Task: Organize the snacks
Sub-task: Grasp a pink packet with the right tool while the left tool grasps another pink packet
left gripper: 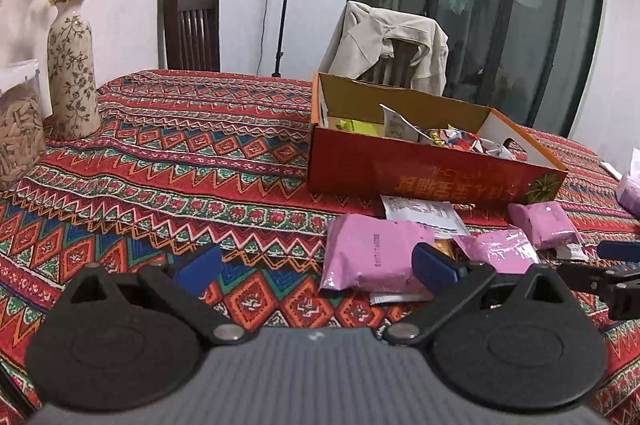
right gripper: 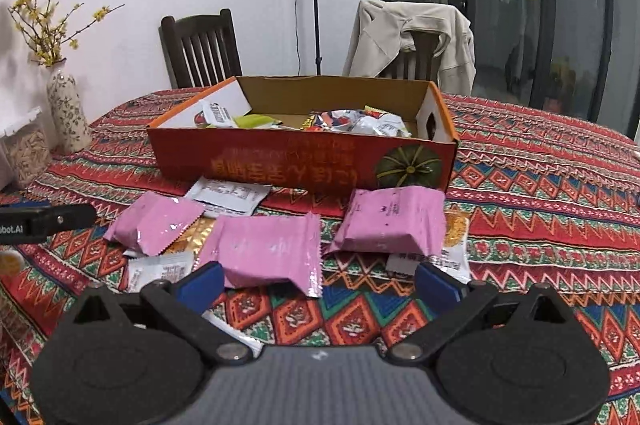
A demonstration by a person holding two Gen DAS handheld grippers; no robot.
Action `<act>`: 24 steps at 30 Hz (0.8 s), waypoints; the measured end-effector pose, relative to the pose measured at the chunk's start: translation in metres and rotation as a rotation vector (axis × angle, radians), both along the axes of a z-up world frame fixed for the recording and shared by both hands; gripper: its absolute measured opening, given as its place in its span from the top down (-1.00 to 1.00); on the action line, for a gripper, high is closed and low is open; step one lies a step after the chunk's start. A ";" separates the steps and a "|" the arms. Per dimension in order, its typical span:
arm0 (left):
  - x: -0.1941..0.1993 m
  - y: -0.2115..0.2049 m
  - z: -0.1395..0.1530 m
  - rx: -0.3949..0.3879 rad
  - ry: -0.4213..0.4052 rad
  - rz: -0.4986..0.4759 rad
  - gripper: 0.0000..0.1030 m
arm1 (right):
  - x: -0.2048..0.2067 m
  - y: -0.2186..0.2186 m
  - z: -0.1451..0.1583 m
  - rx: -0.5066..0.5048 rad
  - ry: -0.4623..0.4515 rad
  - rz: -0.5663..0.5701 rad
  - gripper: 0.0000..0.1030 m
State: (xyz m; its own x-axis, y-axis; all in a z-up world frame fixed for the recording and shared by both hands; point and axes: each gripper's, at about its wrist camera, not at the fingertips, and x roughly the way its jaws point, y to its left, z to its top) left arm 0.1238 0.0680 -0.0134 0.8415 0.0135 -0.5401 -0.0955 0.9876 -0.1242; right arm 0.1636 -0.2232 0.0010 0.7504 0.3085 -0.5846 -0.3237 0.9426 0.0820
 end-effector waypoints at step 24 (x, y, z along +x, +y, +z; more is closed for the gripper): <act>0.007 0.013 -0.009 -0.062 0.028 0.032 -1.00 | 0.050 0.063 -0.021 -0.081 0.076 0.075 -0.38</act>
State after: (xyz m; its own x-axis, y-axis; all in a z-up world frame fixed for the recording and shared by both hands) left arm 0.1309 0.0810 -0.0222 0.8258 0.0058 -0.5640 -0.1314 0.9744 -0.1824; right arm 0.2134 -0.1605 -0.0198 0.6795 0.3117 -0.6642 -0.3891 0.9206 0.0339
